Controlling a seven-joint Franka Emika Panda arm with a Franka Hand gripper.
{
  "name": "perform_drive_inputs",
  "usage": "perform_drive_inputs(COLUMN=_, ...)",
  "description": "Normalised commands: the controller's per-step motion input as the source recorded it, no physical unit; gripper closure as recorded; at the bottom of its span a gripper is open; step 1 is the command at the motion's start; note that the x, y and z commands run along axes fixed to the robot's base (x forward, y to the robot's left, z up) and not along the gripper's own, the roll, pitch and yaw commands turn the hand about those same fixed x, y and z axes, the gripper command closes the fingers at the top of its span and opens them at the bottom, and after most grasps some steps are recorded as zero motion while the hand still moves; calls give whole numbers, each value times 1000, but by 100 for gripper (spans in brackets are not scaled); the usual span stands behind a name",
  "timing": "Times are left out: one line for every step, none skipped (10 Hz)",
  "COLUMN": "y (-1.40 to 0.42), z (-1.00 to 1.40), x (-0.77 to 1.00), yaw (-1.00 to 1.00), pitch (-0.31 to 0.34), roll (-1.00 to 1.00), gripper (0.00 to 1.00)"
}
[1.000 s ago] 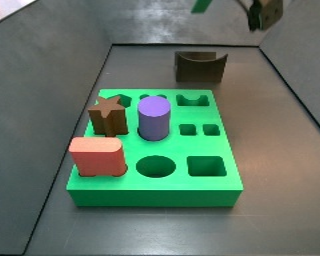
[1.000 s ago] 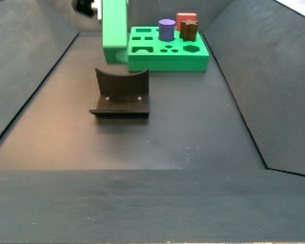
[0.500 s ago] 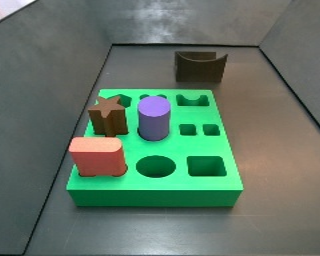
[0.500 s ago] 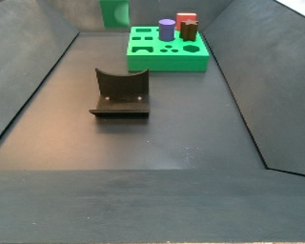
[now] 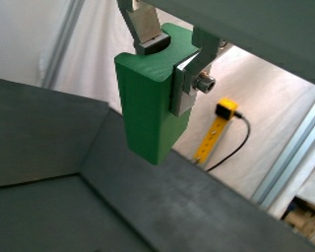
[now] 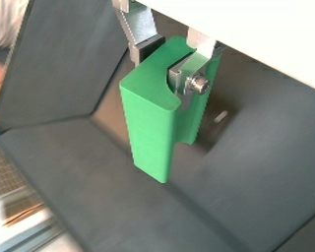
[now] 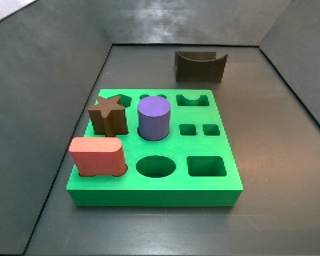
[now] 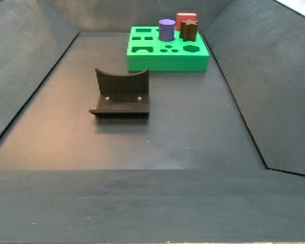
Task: Pick up the arch object. Move up. Place the arch object on the fixture. Regrasp the arch object. Move to above the board. Insert the arch object.
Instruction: Move to above the board.
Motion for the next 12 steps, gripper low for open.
perform_drive_inputs(y=-1000, z=179, x=-416, yaw=26, pitch=-45, roll=-1000, gripper=100)
perform_drive_inputs(y=-1000, z=179, x=-429, yaw=22, pitch=-55, roll=-1000, gripper=100)
perform_drive_inputs(y=-1000, z=183, x=-438, yaw=18, pitch=-61, roll=-1000, gripper=100)
perform_drive_inputs(y=-1000, z=185, x=-453, yaw=15, pitch=-70, roll=-1000, gripper=100)
perform_drive_inputs(y=-1000, z=184, x=-469, yaw=9, pitch=-80, roll=-1000, gripper=100)
perform_drive_inputs(y=-1000, z=185, x=-489, yaw=4, pitch=-88, roll=-1000, gripper=100)
perform_drive_inputs(y=-1000, z=193, x=-512, yaw=-1, pitch=-102, roll=-1000, gripper=100)
perform_drive_inputs(y=-933, z=176, x=-517, yaw=-6, pitch=-120, roll=-1000, gripper=100)
perform_drive_inputs(y=-535, z=101, x=-343, yaw=-8, pitch=-137, roll=-947, gripper=100)
perform_drive_inputs(y=-297, z=58, x=-232, yaw=-9, pitch=-119, roll=-727, gripper=100)
perform_drive_inputs(y=-187, z=34, x=-177, yaw=-8, pitch=-105, roll=-589, gripper=100)
perform_drive_inputs(y=-87, z=20, x=-108, yaw=-9, pitch=-79, roll=-355, gripper=100)
